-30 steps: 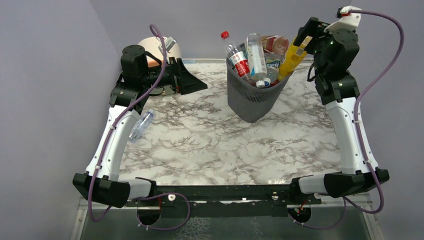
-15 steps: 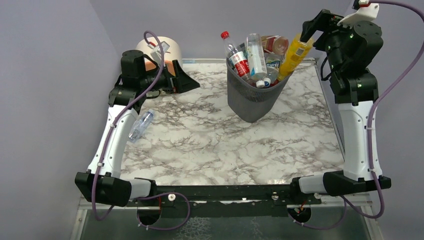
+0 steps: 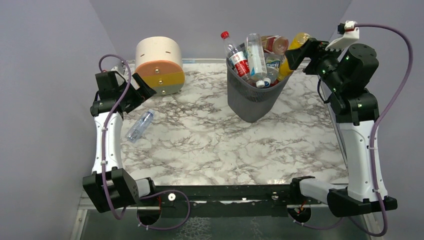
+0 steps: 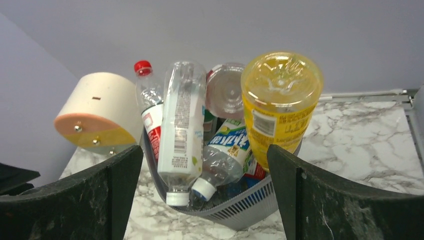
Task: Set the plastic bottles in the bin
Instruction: Pick up the plastic bottle at the center of the board.
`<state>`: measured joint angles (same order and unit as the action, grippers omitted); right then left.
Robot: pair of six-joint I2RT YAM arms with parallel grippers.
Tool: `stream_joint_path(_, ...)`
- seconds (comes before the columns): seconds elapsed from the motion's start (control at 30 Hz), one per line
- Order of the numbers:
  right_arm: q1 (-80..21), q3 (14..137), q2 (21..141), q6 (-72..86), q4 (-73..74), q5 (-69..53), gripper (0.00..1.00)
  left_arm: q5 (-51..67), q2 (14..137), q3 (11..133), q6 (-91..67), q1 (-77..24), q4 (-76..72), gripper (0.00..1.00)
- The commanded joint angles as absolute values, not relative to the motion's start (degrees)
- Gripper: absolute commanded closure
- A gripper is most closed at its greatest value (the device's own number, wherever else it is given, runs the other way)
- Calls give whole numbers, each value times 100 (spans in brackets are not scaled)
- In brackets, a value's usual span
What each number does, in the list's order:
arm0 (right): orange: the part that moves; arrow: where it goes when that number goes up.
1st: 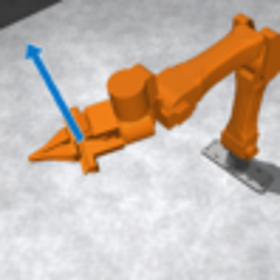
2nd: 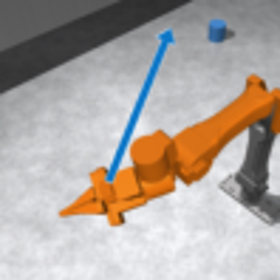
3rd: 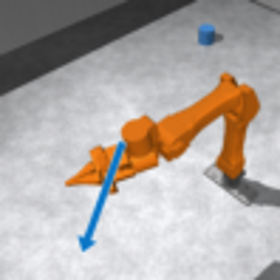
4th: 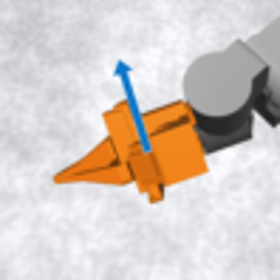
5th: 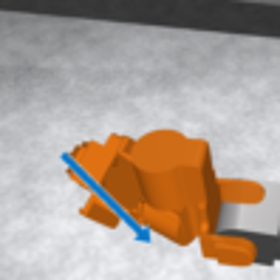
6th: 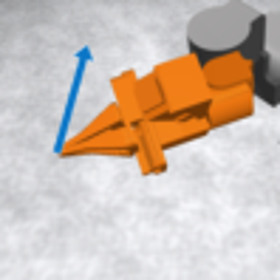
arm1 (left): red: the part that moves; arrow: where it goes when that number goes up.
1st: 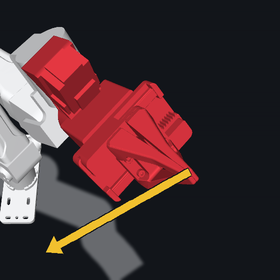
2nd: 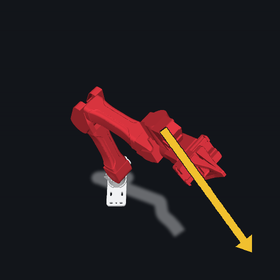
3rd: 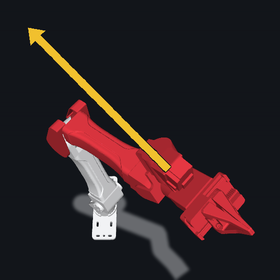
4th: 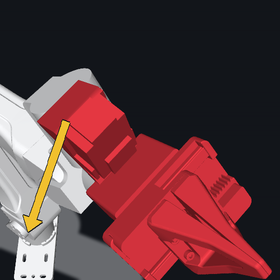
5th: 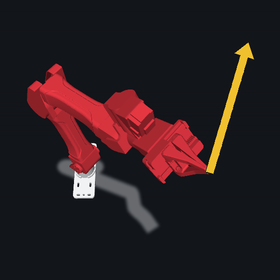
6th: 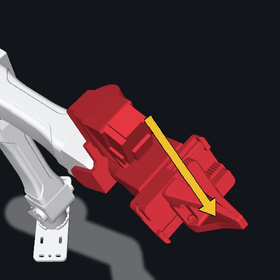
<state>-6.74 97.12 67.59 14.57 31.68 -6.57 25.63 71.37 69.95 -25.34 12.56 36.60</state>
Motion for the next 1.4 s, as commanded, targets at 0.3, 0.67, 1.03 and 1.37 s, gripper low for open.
stream_joint_path(0.3,-650,9413,6324,1579,3291,-1762,3,256,7176,6446,-2215,1647,3613,1)
stream_joint_path(0.67,-650,9278,6390,1661,3300,-2591,3,118,8003,6047,-1908,1773,3429,1)
stream_joint_path(1.03,-650,8834,6434,1742,3149,-2924,3,837,8487,5818,-2072,1784,3192,1)
stream_joint_path(1.37,-650,8548,6604,1780,2979,-3135,3,1503,8839,5386,-2298,1780,2721,1)
